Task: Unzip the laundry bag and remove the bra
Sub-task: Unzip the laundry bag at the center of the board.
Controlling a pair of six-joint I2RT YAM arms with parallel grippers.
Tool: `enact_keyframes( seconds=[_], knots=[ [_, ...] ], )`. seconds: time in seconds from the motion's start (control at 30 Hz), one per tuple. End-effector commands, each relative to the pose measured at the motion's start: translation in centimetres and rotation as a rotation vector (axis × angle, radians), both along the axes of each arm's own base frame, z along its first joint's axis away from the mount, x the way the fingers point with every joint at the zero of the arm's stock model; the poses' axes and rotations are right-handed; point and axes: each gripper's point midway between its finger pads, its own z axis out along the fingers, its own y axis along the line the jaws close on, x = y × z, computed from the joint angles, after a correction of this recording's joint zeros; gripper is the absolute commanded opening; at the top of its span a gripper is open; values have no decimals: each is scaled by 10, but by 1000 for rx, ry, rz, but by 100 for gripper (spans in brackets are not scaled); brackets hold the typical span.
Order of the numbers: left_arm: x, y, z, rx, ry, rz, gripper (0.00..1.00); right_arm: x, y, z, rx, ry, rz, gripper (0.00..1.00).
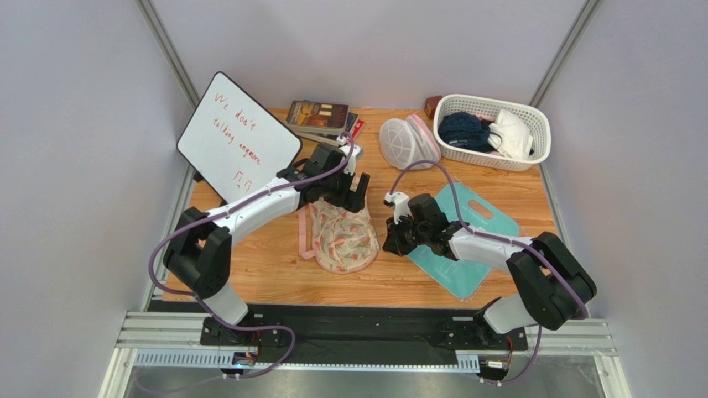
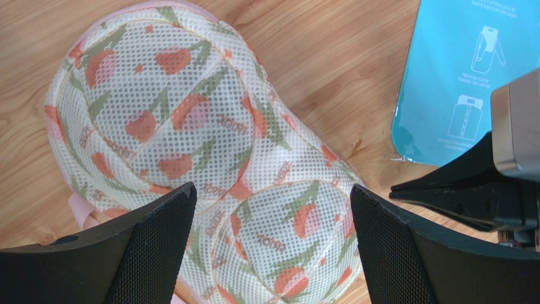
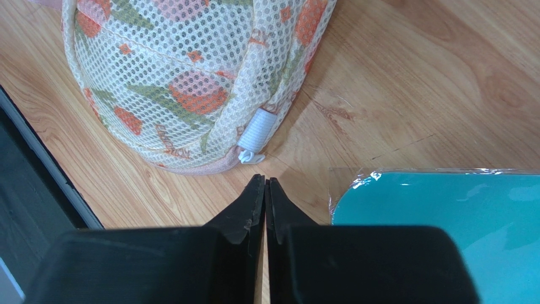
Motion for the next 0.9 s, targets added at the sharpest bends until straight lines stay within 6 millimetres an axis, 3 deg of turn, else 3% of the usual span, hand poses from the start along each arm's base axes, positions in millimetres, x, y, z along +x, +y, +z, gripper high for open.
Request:
enact_keyframes(
  seconds=[0.0,0.1,0.33,0.53,0.67,0.87],
  knots=[
    [0,-5,-21,61,82,33,96,4,5,9,45,-25,-22,9],
    [3,-6,-37,86,122,62,96,0,6,11,66,-15,-25,18],
    [13,-16,-47,104,128,81,96,-9,-2,15,77,-17,-50,36],
    [20,-18,-63,150,141,101,94,-4,4,20,94,-43,-28,52],
    [22,-5,-82,247,148,104,90,9,13,21,101,-78,-2,54],
    [16,-2,-90,261,147,51,90,21,23,14,106,-116,30,54]
  ],
)
